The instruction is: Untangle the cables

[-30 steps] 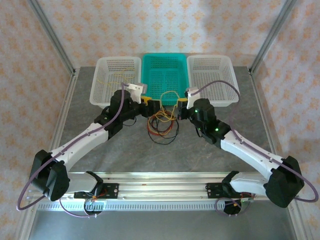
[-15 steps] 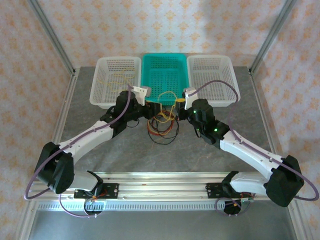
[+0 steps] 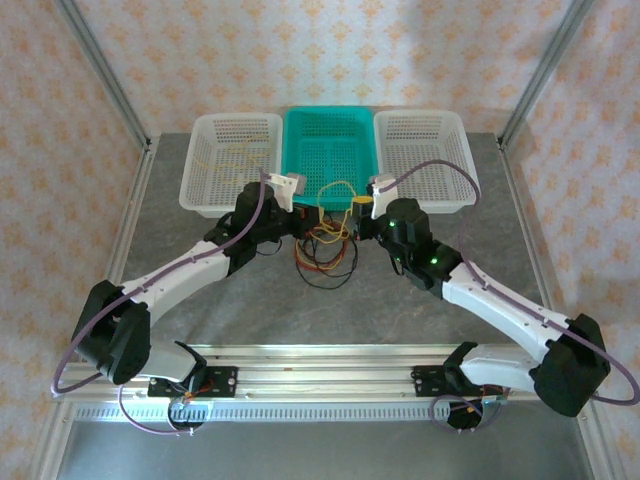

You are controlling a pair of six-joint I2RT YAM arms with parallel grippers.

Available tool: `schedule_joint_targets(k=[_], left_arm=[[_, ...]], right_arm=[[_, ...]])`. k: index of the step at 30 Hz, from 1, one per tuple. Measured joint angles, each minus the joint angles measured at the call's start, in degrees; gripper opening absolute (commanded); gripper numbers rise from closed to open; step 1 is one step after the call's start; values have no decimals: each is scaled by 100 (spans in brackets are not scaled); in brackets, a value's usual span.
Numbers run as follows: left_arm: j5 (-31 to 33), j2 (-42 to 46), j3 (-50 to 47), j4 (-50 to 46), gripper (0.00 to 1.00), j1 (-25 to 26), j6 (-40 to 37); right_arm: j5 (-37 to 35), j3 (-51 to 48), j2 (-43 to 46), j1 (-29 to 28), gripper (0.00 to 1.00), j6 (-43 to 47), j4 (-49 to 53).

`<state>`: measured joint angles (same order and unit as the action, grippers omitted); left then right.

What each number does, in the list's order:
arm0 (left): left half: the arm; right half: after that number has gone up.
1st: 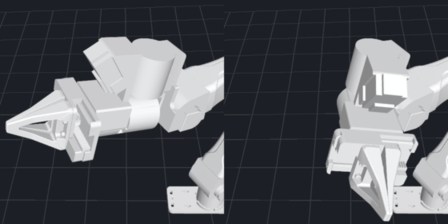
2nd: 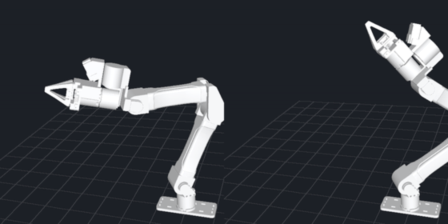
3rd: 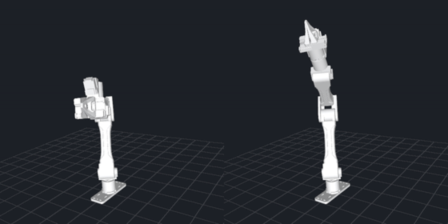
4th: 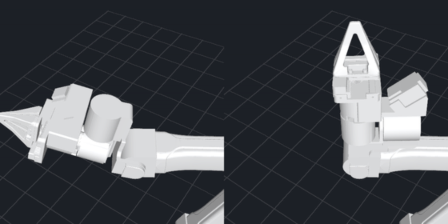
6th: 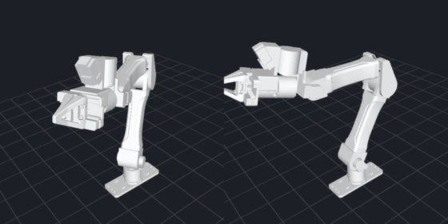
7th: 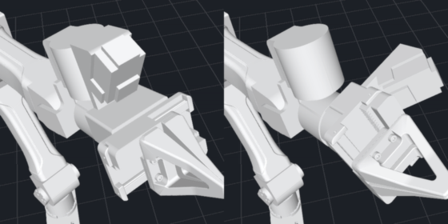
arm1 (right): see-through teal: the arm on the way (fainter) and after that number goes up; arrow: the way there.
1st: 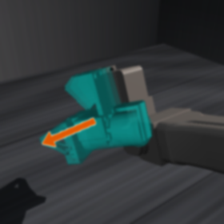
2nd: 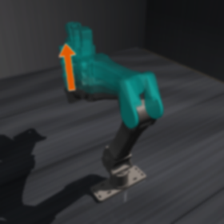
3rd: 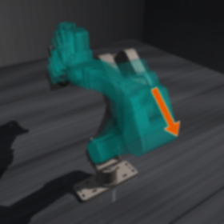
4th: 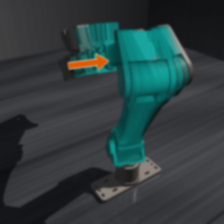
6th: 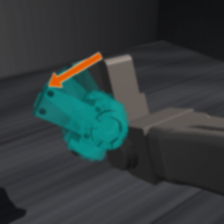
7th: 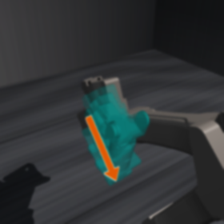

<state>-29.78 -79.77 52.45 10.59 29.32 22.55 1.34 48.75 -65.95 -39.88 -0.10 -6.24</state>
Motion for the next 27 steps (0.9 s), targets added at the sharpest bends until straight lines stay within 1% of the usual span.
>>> schedule_joint_targets(k=[1, 2, 4, 6, 8, 9, 12, 17, 21, 23, 26, 27], left_arm=[[0, 0, 0, 20, 0, 0, 17], [2, 0, 0, 44, 0, 0, 55], [31, 2, 0, 55, 0, 11, 114], [120, 15, 0, 42, 0, 22, 166], [313, 74, 0, 24, 0, 33, 216], [468, 127, 0, -2, 0, 33, 251], [940, 319, 2, -81, 0, 24, 317], [1602, 525, 157, -328, 0, -168, 356], [1928, 540, 450, -614, 0, -605, 356], [1989, 538, 601, -782, 0, -918, 354], [2026, 490, 841, -977, 0, -1351, 339], [2024, 459, 911, -1008, 0, -1453, 330]], right_arm=[[-4, 0, 13, 0, 13, 2, 2], [-11, 0, 26, 0, 23, -4, 11], [-48, -9, 74, -7, 43, -39, 15], [-98, -68, 184, -11, 68, -81, 13], [-192, -142, 326, -22, 80, -122, 17], [-260, -177, 402, -22, 85, -153, 15], [-560, -345, 643, -22, 91, -299, 4], [-1416, -798, 1029, -22, 93, -782, -24], [-2149, -1012, 1115, -22, 96, -1296, 120], [-2479, -1025, 1071, -20, 96, -1641, 326], [-2723, -1025, 927, 24, 100, -2114, 603], [-2752, -1025, 859, 57, 100, -2258, 706]])
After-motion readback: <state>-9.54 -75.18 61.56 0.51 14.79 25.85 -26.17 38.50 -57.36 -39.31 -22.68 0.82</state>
